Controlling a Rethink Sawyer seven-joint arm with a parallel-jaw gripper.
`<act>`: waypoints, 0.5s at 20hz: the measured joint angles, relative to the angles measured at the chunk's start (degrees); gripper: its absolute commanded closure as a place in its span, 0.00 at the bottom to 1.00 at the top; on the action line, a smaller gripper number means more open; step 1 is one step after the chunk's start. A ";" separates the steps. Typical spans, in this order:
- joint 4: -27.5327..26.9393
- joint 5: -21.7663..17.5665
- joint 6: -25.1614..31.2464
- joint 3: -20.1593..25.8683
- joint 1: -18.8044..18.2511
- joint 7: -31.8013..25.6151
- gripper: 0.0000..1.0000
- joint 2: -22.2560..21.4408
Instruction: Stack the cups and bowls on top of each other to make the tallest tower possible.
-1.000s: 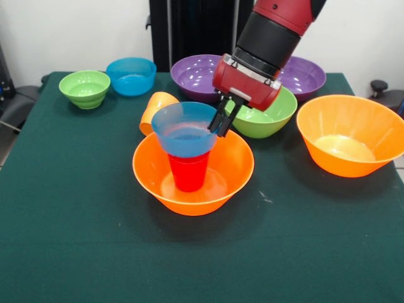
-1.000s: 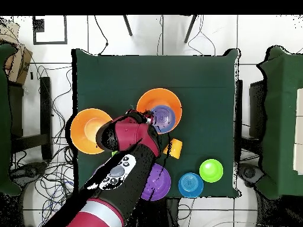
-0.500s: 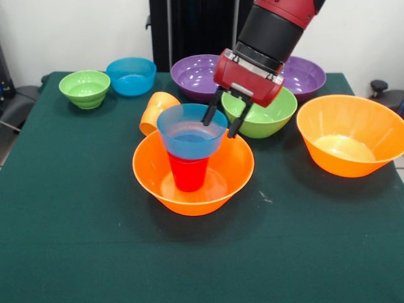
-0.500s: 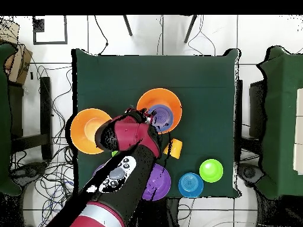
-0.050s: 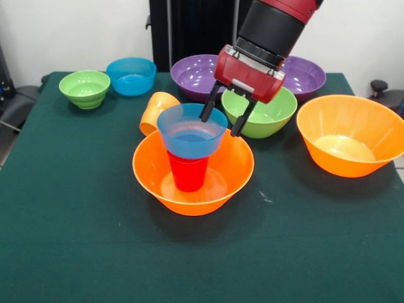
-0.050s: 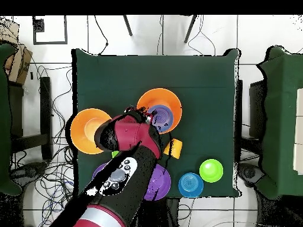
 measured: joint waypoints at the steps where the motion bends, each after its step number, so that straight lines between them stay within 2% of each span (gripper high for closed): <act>1: 0.00 0.00 0.00 0.00 -0.01 0.00 0.00 -0.04; 6: 0.31 0.00 0.01 0.12 -0.05 0.00 0.00 -0.70; 10: 2.16 -0.01 0.01 2.15 -1.59 0.00 0.00 -3.64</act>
